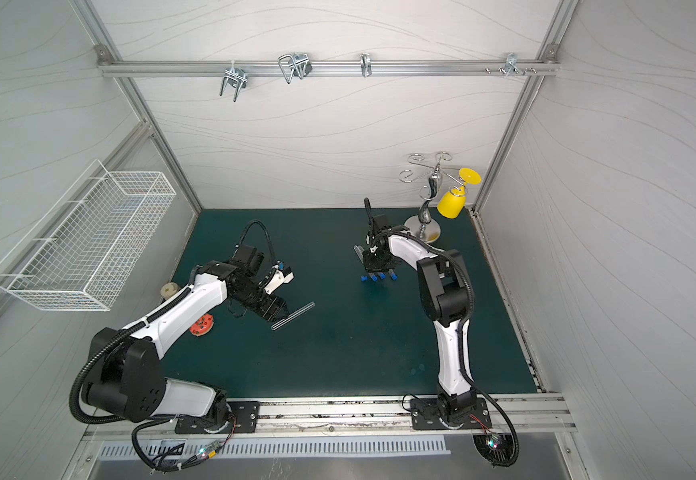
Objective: Insert stoppers into test tubes
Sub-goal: Pick up the test tube at the center of the board.
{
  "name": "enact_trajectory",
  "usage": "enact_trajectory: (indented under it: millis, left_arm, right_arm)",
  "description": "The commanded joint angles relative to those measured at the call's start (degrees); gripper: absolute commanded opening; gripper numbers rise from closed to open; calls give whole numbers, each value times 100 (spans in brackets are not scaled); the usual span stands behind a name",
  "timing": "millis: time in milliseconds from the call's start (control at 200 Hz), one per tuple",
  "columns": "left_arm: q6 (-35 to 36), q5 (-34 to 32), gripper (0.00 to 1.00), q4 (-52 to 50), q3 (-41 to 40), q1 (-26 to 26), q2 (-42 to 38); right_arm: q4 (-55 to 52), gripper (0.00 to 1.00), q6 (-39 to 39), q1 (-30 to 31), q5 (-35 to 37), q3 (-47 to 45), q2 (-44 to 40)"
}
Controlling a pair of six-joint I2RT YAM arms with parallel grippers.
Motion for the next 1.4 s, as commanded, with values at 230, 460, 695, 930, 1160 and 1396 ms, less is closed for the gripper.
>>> enact_trajectory:
  millis: [230,460,695,930,1160,1396]
  left_arm:
    - [88,109,70,87,146,24,57]
    - [78,118,70,96,172,22,48]
    - [61,281,71,37,344,24,-46]
    - [-489,568,76,-63,992,32,-247]
    - [-1313,1965,77,-108,1472,369,-578]
    - [-1275,3727,75,50,1189,403,-936]
  right_arm:
    - [-256,25,-207,87,188,170,328]
    - [-286,16,-423,149,337,179,331]
    - [-172,13,-705,209,86,27,-348]
    - [618,13,-1525,352,-739,-1238,-2085]
    - [1647,12,-3355,868,-1243,-2939,-4001]
    - [1706,12,-4424,1390,-1391,-3460,-4600]
